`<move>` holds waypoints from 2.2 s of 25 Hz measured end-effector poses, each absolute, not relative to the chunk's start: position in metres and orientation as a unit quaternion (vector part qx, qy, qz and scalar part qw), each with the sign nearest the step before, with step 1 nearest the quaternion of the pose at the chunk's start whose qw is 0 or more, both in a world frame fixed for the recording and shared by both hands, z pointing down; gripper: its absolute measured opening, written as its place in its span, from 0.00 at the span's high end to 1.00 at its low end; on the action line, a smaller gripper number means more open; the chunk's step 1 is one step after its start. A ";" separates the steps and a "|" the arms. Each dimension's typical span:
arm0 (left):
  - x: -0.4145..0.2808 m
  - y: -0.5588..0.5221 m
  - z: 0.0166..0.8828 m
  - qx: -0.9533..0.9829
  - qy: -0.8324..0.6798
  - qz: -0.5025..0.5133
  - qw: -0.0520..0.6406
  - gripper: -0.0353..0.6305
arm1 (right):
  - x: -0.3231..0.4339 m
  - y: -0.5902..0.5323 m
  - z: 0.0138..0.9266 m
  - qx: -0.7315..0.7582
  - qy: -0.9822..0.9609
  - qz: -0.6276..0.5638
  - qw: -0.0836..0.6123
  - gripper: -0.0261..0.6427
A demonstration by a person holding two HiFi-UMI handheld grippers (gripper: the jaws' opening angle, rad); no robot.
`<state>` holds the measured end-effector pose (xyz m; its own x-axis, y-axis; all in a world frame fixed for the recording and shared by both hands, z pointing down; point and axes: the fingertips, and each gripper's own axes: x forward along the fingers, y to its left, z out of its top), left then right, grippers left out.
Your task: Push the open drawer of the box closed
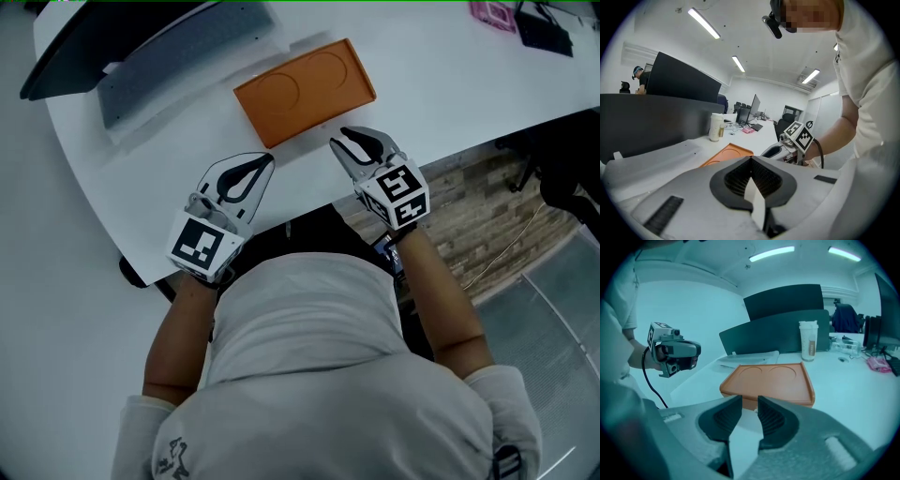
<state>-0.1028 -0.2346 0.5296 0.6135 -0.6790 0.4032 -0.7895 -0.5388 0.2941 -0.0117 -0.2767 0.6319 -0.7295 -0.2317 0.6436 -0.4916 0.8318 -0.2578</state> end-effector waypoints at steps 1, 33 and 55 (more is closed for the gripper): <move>-0.104 -0.233 0.523 0.871 -0.421 0.121 0.223 0.95 | -0.010 -0.275 0.624 0.206 -0.906 0.207 0.306 0.80; -0.126 -0.140 0.296 0.920 -0.385 0.034 0.068 0.95 | -0.032 -0.187 0.348 0.309 -0.937 0.048 0.155 0.80; -0.146 -0.060 0.259 0.930 -0.364 -0.009 0.048 0.95 | -0.054 -0.094 0.303 0.333 -0.933 -0.008 0.141 0.95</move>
